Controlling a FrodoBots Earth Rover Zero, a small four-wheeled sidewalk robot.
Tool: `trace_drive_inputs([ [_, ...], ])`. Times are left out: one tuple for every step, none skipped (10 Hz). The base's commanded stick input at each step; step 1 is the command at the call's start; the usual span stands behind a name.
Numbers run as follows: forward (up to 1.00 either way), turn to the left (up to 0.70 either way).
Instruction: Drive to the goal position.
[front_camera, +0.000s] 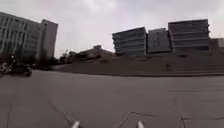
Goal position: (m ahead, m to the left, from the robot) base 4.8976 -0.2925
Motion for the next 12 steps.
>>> trace_drive_inputs([
  [0.6,0.15],
  [0.6,0.15],
  [0.6,0.15],
  [0.6,0.15],
  [0.6,0.15],
  [0.6,0.15],
  [0.6,0.15],
  [0.6,0.15],
  [0.6,0.15],
  [0.6,0.15],
  [0.6,0.15],
  [0.6,0.15],
])
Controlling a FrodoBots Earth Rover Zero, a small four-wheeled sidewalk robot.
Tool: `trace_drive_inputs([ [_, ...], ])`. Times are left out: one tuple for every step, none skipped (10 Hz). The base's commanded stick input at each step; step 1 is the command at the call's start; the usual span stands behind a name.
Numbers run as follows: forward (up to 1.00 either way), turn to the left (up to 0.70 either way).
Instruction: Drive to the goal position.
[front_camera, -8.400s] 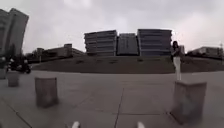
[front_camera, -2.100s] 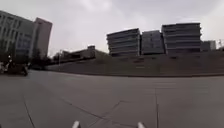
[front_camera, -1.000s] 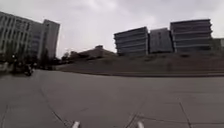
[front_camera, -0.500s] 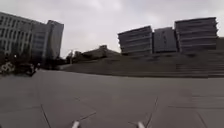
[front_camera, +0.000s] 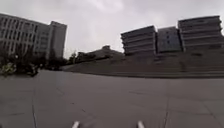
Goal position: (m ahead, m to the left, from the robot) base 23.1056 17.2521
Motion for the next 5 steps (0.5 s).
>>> trace_drive_inputs([
  [0.6,0.15],
  [0.6,0.15],
  [0.6,0.01],
  [0.6,0.0],
  [0.6,0.0],
])
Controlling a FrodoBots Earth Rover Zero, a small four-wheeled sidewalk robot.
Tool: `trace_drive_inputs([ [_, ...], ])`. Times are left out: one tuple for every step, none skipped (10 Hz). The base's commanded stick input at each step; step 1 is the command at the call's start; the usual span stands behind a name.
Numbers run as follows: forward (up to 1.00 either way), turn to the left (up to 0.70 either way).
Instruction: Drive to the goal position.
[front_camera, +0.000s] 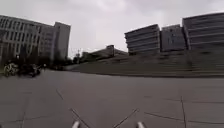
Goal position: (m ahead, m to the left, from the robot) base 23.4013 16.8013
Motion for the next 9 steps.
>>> trace_drive_inputs([
  [0.6,0.0],
  [0.6,0.0],
  [0.6,0.09],
  [0.6,0.15],
  [0.6,0.15],
  [0.6,0.15],
  [0.6,0.15],
  [0.6,0.15],
  [0.6,0.15],
])
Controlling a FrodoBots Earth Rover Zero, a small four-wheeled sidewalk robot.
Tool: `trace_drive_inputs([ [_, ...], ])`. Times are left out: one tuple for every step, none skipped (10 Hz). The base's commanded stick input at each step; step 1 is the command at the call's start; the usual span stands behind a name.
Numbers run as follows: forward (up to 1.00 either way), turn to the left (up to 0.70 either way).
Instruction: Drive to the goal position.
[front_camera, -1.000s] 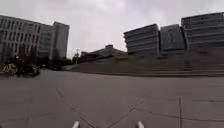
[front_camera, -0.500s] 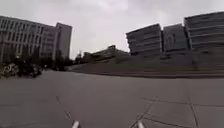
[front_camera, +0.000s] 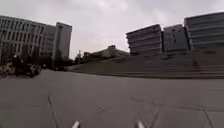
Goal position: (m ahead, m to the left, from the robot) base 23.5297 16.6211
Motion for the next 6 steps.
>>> trace_drive_inputs([
  [0.6,0.15],
  [0.6,0.15],
  [0.6,0.15],
  [0.6,0.15],
  [0.6,0.15],
  [0.6,0.15],
])
